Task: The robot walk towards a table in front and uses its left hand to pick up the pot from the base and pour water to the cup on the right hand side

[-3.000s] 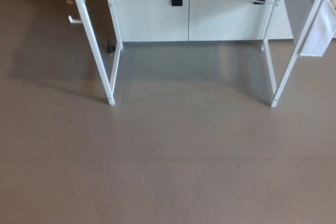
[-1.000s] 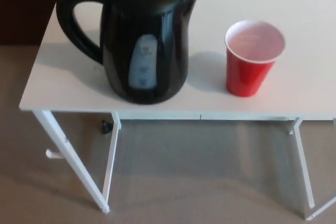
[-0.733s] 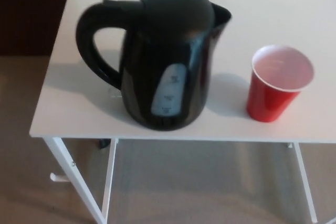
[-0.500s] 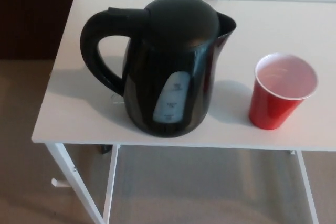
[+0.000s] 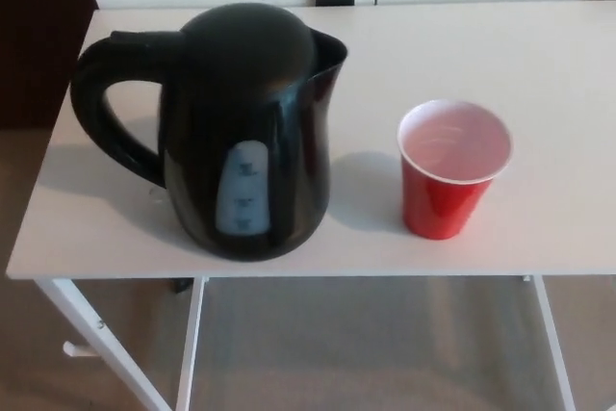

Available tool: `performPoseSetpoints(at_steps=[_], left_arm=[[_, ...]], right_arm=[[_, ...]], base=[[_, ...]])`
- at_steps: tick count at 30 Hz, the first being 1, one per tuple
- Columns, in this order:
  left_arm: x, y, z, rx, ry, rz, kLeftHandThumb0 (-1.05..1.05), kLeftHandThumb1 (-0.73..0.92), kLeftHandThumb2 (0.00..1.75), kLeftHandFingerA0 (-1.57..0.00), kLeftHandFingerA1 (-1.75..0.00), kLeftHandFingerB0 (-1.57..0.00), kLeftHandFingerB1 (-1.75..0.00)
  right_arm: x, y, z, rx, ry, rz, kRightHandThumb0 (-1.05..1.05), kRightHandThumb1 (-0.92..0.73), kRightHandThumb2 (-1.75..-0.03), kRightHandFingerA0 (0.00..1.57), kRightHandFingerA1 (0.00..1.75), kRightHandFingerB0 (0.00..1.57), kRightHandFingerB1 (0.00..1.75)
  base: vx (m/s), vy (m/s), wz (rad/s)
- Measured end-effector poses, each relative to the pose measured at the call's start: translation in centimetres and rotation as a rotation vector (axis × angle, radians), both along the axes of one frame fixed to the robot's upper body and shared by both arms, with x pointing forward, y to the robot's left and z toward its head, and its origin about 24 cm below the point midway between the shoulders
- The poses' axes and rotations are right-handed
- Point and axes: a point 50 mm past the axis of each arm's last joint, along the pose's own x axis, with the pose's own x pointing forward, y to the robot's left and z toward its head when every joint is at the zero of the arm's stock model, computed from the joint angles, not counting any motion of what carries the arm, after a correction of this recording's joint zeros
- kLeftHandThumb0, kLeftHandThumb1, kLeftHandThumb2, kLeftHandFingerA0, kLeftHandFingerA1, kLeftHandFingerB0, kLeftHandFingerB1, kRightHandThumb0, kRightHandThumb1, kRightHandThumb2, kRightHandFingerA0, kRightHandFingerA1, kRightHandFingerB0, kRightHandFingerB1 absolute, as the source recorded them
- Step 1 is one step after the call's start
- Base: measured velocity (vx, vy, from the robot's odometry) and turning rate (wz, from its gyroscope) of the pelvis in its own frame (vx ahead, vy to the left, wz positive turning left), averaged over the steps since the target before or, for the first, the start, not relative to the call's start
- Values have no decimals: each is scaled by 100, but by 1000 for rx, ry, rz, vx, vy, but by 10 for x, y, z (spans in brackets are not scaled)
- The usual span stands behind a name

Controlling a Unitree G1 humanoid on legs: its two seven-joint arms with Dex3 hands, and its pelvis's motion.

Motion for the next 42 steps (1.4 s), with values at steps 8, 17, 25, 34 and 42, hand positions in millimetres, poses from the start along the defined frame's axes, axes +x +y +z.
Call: performPoseSetpoints(at_steps=[8,17,25,34,42], left_arm=[[-1,3,2,13,1,2,-16,68,60,-48,-48,-36,-37],[5,3,1,11,-11,13,-18,69,60,-48,-46,-35,-37],[16,3,3,17,-38,-9,-17,70,60,-43,-44,-31,-36],[21,4,6,58,-84,42,-36,68,69,-17,-35,-13,-31],[58,10,48,226,-358,53,-27,55,101,0,-49,0,-47]], right_arm=[[-1,5,-2,8,7,11,-45,-54,-73,62,87,48,68],[6,4,0,1,-6,16,-44,-57,-73,60,82,48,66],[19,4,4,1,-32,18,-42,-58,-70,62,84,49,67],[21,5,5,-1,-29,22,-44,-55,-73,60,86,49,70],[23,5,5,0,-34,29,-47,-56,-74,61,83,48,69]], base=[[48,93,3],[-9,-1,1],[0,0,0],[0,0,0],[0,0,0]])
